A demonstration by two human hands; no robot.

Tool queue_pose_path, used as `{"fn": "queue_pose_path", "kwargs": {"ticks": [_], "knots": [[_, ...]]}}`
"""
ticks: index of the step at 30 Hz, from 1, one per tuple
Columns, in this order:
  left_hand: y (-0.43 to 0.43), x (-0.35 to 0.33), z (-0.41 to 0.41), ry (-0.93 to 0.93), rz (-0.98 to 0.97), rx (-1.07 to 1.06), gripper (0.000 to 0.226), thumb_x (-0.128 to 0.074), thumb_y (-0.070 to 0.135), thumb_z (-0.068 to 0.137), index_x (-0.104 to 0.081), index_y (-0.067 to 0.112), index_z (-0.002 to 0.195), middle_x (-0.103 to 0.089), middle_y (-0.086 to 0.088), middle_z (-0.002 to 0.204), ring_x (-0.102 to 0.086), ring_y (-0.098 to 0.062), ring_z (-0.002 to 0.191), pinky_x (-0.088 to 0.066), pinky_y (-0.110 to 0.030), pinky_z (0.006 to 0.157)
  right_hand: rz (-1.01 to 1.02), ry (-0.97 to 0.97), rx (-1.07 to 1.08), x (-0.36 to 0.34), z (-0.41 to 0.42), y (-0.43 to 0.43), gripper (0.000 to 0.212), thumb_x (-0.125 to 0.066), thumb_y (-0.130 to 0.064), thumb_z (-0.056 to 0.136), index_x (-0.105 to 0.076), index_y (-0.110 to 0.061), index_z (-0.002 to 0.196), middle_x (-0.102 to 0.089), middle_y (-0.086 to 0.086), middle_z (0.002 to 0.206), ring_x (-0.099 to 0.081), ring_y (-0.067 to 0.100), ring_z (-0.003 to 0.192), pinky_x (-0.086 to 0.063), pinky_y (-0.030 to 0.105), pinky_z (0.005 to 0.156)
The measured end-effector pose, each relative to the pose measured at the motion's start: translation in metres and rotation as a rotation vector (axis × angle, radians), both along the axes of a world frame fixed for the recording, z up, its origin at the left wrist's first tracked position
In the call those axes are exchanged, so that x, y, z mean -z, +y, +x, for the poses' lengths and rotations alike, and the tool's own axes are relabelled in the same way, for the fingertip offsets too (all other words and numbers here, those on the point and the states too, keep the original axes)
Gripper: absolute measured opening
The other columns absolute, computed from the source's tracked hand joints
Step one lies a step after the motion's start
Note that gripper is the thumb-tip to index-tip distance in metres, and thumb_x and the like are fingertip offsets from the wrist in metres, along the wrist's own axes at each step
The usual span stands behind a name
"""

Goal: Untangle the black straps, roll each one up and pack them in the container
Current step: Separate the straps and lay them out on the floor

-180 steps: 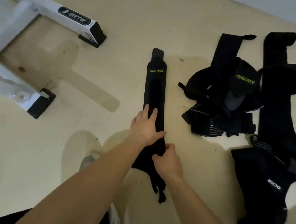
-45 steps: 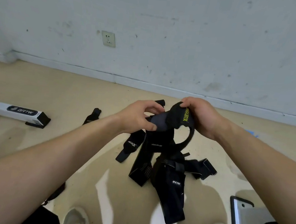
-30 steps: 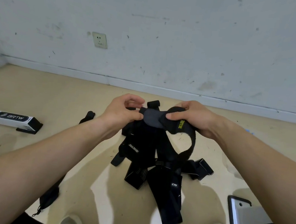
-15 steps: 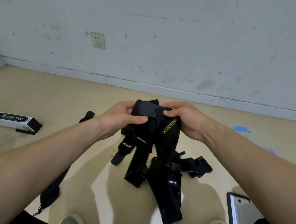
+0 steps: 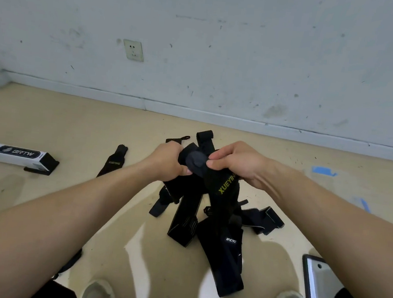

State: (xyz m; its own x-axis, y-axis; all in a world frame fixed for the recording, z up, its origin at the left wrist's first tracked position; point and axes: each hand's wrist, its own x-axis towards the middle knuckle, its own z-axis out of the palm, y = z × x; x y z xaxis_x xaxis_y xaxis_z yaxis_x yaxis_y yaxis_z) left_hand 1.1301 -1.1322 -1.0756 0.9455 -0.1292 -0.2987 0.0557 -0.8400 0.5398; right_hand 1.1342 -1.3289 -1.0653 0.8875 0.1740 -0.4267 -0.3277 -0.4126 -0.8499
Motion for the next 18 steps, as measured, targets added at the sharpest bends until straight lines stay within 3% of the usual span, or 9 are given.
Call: {"fn": "queue_pose_path", "kwargs": {"ticks": [5,9,13,18], "knots": [[-0.007,0.014,0.003,-0.055,0.202,0.033,0.015,-0.068,0.020,0.096,-0.055,0.012,0.097,-0.057,-0.006,0.094,-0.054,-0.024,0.088,-0.042,-0.030,0.073,-0.050,0.064,-0.006,0.002,-0.005,0.002,0.007,-0.082,-0.010,0.082,-0.076,-0.014,0.082,-0.075,0.010,0.097,-0.069,0.026,0.099,-0.056,0.036,0.086],[-0.010,0.029,0.006,-0.044,0.204,0.008,0.020,-0.067,0.020,0.094,-0.065,0.007,0.109,-0.066,-0.011,0.103,-0.064,-0.030,0.097,-0.054,-0.038,0.082,-0.061,0.090,-0.003,0.003,-0.010,-0.001,0.007,-0.080,-0.008,0.084,-0.076,-0.008,0.089,-0.075,0.010,0.097,-0.070,0.026,0.096,-0.056,0.033,0.076],[-0.010,0.035,0.006,-0.014,0.188,0.003,0.015,-0.068,0.019,0.095,-0.073,0.009,0.105,-0.069,-0.009,0.099,-0.066,-0.029,0.096,-0.057,-0.038,0.085,-0.108,0.121,-0.036,0.004,-0.018,-0.002,0.010,-0.082,-0.009,0.082,-0.076,-0.007,0.090,-0.075,0.015,0.099,-0.071,0.032,0.100,-0.058,0.044,0.093],[-0.007,0.039,0.002,0.044,0.129,-0.057,0.020,-0.072,0.023,0.095,-0.072,0.009,0.110,-0.067,-0.004,0.098,-0.063,-0.023,0.094,-0.050,-0.032,0.083,-0.084,0.128,-0.070,-0.003,-0.028,-0.014,0.012,-0.079,-0.002,0.083,-0.074,-0.013,0.082,-0.074,0.011,0.096,-0.071,0.030,0.101,-0.058,0.040,0.093]]}}
